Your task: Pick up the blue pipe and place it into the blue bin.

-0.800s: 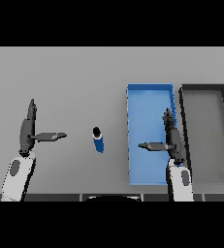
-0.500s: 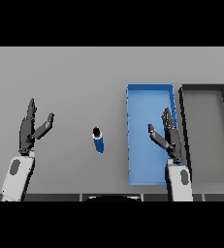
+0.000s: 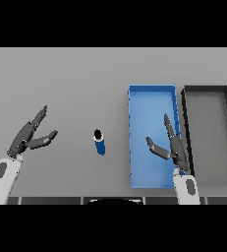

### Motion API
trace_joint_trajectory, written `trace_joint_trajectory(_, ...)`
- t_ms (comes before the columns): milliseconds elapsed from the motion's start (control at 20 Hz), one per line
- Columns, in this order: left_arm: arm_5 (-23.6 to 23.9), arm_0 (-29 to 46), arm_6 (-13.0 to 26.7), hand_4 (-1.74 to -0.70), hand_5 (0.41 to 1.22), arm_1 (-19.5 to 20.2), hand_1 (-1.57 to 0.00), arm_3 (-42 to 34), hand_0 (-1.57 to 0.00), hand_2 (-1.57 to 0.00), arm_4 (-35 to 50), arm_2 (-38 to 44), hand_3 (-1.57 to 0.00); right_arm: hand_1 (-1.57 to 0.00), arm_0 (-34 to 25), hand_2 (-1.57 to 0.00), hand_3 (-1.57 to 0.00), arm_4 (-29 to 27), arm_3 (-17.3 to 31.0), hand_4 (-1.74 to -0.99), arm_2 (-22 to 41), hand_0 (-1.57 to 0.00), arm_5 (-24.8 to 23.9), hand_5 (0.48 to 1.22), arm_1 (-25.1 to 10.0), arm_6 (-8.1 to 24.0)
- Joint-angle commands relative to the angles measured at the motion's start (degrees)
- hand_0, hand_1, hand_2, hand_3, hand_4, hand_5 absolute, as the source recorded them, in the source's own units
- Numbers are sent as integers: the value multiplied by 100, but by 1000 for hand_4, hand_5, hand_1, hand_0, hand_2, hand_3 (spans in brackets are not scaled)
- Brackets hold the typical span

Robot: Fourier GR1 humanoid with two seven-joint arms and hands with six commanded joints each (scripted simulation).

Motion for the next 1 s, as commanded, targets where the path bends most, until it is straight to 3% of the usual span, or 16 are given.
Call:
trace_joint_trajectory(0,-150,64,-89,-1090,596,43,1,-111,1,1,27,-63,1,1,-19,1,1,-4,40,-1186,6,1,25,598,-9,-49)
trace_joint_trajectory(200,-595,321,-81,-1111,534,97,1,-648,1,1,5,-494,1,1,47,1,1,42,-22,-1201,80,1,80,609,-32,-228)
trace_joint_trajectory(450,-594,352,152,-1176,484,-292,1,-997,1,1,-399,-1115,1,1,138,1,1,21,-74,-1212,73,1,109,613,-53,-203)
trace_joint_trajectory(650,-480,224,118,-1186,464,-602,1,-833,1,1,-763,-1360,1,1,108,1,1,100,-164,-1223,164,1,21,620,77,-111)
trace_joint_trajectory(950,-430,-186,280,-1191,467,-1451,1,9,1,1,-966,-1629,1,1,214,1,1,47,-279,-1223,143,1,42,618,65,-70)
